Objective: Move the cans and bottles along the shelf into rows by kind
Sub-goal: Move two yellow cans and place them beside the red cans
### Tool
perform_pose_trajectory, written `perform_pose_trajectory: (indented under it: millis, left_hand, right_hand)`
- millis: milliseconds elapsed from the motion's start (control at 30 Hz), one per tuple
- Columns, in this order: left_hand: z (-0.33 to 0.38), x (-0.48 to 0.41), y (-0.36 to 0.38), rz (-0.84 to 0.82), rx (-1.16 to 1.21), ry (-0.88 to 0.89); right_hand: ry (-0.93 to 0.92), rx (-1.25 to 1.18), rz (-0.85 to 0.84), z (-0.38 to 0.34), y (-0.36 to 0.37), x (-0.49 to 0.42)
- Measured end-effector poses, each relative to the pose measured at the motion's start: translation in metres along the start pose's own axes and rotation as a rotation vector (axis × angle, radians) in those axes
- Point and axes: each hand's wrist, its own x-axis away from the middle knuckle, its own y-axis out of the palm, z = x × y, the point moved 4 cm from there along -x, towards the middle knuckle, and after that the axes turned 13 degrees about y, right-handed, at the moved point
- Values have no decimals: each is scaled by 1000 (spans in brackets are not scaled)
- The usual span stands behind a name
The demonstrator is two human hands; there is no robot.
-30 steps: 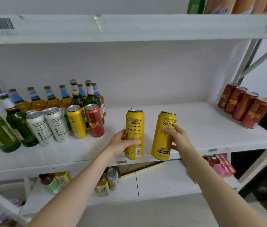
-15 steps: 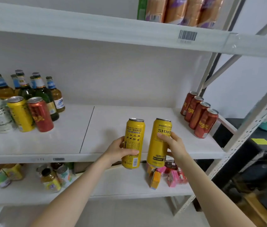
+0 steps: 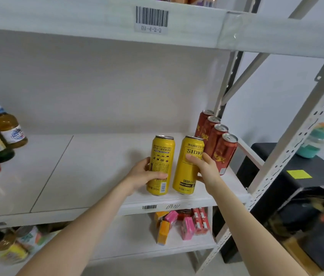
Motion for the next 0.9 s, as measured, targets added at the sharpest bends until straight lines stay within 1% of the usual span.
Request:
perform_pose_trajectory:
  millis: [333,567,700,900]
  left_hand:
    - [-6,-106,9,89,-46,35]
    - [-21,-173,3,207,-54,87]
    - [-34,-197,-5,240,-65,100]
    - [-51,-213,-15,276,-75,117]
  right_hand:
    - [-77,-36,-30,-35,-19,-105]
    - [-182,-63,-4,-44,-15,-177]
    - [-232,-78,4,-42,-9,-211]
    - [-255,-41,44,-37,3,-246]
